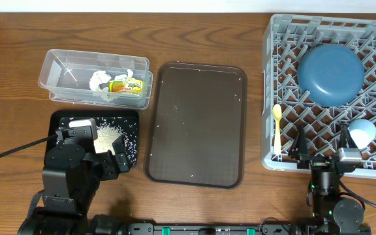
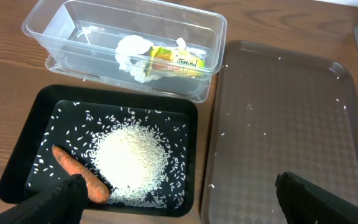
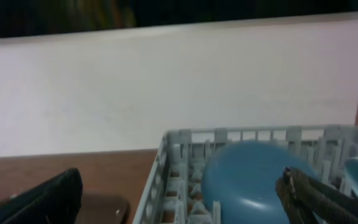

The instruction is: Sort waste into correct bins and load items into the dishwasher rack

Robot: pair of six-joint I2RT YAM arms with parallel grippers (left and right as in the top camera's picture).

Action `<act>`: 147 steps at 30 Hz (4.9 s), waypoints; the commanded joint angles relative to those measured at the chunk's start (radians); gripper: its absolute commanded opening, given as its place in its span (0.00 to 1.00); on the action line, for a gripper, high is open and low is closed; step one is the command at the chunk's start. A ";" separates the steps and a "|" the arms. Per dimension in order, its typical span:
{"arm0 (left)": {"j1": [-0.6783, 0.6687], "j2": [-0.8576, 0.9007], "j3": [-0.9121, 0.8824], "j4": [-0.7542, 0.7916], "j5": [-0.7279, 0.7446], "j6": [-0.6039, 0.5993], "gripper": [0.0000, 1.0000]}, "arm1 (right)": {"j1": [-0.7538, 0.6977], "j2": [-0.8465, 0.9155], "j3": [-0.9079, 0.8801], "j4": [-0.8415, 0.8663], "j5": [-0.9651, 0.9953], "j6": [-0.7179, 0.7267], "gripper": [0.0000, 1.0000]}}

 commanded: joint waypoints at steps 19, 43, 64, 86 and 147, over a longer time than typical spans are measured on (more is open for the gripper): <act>0.004 0.001 -0.006 -0.002 -0.016 -0.013 0.98 | -0.026 -0.007 -0.054 -0.222 -0.150 -0.118 0.99; 0.004 0.001 -0.006 -0.002 -0.016 -0.013 0.98 | -0.026 -0.006 -0.054 -0.222 -0.150 -0.117 0.99; 0.006 -0.053 -0.024 -0.003 -0.026 -0.013 0.98 | -0.026 -0.006 -0.054 -0.222 -0.150 -0.118 0.99; 0.087 -0.588 -0.757 0.652 -0.037 -0.013 0.98 | -0.026 -0.006 -0.054 -0.222 -0.150 -0.118 0.99; 0.094 -0.595 -0.935 0.872 0.101 0.115 0.98 | -0.026 -0.006 -0.054 -0.222 -0.150 -0.118 0.99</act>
